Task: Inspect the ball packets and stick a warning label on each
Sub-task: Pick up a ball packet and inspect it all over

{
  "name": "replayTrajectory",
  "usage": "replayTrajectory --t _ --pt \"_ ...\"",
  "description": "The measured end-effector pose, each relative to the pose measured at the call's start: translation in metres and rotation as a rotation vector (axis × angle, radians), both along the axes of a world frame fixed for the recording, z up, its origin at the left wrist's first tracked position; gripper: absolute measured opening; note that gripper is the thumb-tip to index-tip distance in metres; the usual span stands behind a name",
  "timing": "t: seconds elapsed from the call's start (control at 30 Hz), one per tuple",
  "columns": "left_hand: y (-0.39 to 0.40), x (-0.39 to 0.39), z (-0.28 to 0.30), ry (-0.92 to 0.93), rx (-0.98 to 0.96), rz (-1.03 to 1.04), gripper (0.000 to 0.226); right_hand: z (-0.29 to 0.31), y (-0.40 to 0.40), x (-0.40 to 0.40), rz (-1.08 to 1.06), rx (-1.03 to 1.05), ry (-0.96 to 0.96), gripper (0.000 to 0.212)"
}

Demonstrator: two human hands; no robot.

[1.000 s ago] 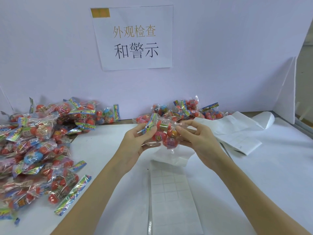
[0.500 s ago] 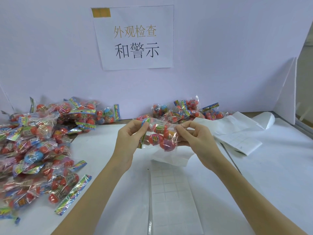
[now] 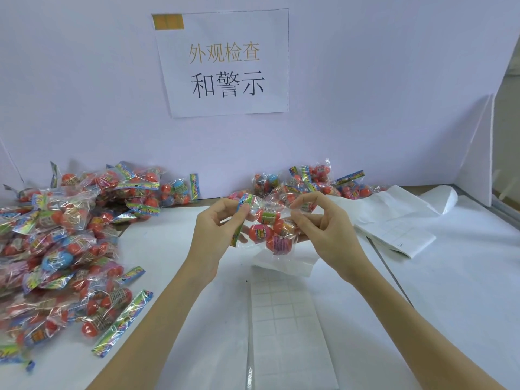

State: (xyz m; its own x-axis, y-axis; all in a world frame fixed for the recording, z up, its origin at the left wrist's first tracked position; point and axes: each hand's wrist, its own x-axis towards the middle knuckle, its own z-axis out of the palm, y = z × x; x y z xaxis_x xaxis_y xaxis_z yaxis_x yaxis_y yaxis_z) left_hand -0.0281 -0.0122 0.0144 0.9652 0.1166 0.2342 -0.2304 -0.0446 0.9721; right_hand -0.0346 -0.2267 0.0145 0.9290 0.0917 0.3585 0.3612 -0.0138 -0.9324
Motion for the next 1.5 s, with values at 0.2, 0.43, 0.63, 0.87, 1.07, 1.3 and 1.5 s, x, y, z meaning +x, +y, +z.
replayTrajectory --t 0.2,0.43,0.63,0.87,1.07,1.3,1.5 --pt "-0.001 0.004 -0.006 -0.021 -0.07 0.042 0.008 -0.001 -0.002 -0.001 0.149 -0.009 0.107 0.027" --pt "-0.01 0.003 -0.008 0.156 -0.245 -0.059 0.064 -0.007 0.001 0.0 0.038 -0.141 -0.103 0.012" --pt "-0.012 0.002 -0.014 0.062 -0.321 -0.167 0.045 -0.007 0.0 -0.001 0.083 -0.407 -0.106 0.023" --pt "-0.013 0.002 -0.01 -0.026 -0.387 -0.234 0.056 -0.01 0.003 0.003 0.019 -0.116 0.176 0.05" --pt "-0.019 0.001 -0.011 -0.009 -0.566 -0.234 0.045 -0.009 0.003 0.004 0.095 -0.134 0.153 0.03" --pt "-0.023 -0.004 -0.019 -0.072 -0.204 -0.227 0.064 -0.009 0.002 0.003 0.044 -0.15 0.158 0.044" --pt "-0.011 0.0 -0.019 -0.119 0.06 -0.091 0.035 -0.01 -0.025 0.007 0.323 -0.851 0.148 0.099"
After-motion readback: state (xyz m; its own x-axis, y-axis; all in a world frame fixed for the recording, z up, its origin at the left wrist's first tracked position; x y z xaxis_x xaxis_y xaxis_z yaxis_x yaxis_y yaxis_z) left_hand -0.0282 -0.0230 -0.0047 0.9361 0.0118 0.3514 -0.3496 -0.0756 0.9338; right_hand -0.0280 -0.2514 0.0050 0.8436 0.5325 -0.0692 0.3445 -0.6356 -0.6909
